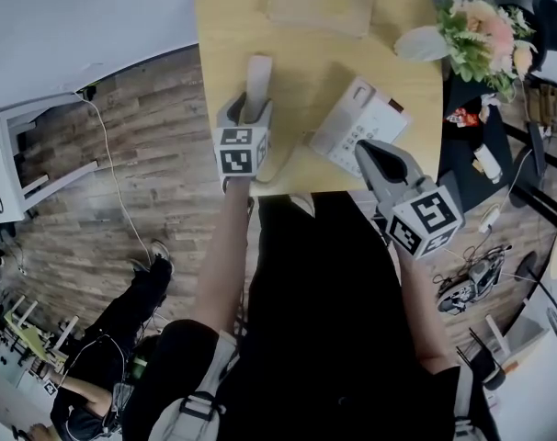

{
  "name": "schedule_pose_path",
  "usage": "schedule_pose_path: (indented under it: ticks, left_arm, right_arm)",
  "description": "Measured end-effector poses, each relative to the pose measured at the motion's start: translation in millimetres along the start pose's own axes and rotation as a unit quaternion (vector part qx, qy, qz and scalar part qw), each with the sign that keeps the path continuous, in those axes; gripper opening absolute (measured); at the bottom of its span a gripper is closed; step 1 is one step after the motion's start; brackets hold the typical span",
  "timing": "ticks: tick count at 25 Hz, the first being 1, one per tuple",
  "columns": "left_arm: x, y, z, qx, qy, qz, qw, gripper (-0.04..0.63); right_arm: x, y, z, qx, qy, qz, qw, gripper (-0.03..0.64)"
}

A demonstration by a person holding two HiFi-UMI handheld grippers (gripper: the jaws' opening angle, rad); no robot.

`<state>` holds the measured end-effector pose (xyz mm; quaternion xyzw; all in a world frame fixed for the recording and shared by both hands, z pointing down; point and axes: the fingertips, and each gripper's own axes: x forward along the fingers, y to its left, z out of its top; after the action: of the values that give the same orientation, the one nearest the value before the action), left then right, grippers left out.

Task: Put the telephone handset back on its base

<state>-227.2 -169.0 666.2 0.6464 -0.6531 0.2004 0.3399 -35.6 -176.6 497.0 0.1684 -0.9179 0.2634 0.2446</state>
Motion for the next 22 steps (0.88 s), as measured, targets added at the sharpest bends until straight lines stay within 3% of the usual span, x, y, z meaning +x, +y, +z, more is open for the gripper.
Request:
schedule_pose_path:
  ticks: [22]
  left_arm:
    - [19, 6, -3, 0.003, 0.035, 0.023, 0.9991, 0.221]
  right_arm:
    - [1, 1, 0, 0.019, -0.012, -0.013, 1.0, 0.003]
